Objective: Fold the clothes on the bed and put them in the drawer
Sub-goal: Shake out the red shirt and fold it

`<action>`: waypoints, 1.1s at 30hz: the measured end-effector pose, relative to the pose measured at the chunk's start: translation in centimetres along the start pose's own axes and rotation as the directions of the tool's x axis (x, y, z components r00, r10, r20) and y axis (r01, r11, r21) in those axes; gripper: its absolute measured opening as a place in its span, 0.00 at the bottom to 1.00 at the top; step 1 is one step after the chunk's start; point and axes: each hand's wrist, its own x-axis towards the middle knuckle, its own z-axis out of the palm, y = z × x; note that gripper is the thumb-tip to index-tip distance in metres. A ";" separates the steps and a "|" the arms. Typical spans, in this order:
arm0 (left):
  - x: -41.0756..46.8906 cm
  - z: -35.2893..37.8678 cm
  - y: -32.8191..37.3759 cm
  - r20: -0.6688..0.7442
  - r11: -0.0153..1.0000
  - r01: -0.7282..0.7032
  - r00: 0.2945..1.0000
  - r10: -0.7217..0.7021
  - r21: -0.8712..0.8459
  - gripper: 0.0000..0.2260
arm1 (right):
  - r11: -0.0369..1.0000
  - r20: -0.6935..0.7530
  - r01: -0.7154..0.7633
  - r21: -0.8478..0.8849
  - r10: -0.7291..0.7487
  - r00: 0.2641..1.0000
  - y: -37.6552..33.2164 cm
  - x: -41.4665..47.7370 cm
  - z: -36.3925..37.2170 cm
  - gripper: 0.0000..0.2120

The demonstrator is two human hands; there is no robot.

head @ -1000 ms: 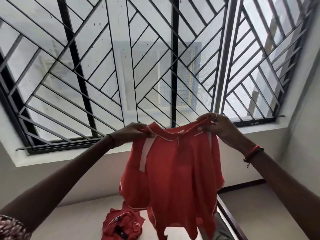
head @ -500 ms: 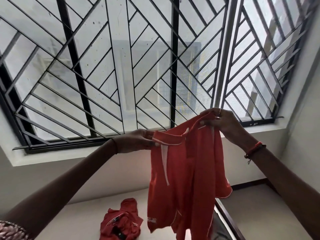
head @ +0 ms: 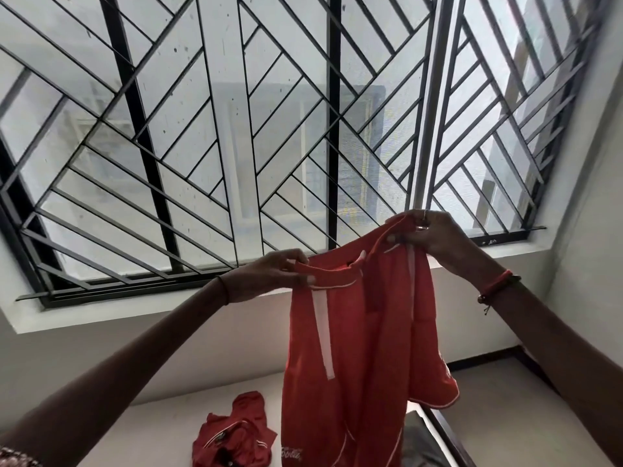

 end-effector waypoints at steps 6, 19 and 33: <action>2.2 -0.7 -0.8 -0.449 0.846 0.016 0.853 0.267 0.533 0.14 | 0.961 -0.095 -0.060 -0.270 0.036 0.995 0.6 -0.4 1.1 0.14; 3.3 5.6 -1.4 -0.559 1.000 -0.011 0.829 0.013 0.006 0.11 | 0.939 -0.218 -0.173 -0.298 0.110 0.970 1.9 -2.6 10.8 0.16; 2.8 6.4 0.2 -0.483 0.974 -0.161 0.873 0.064 -0.161 0.03 | 0.992 -0.058 -0.109 -0.066 0.105 0.993 -0.5 -2.9 10.0 0.12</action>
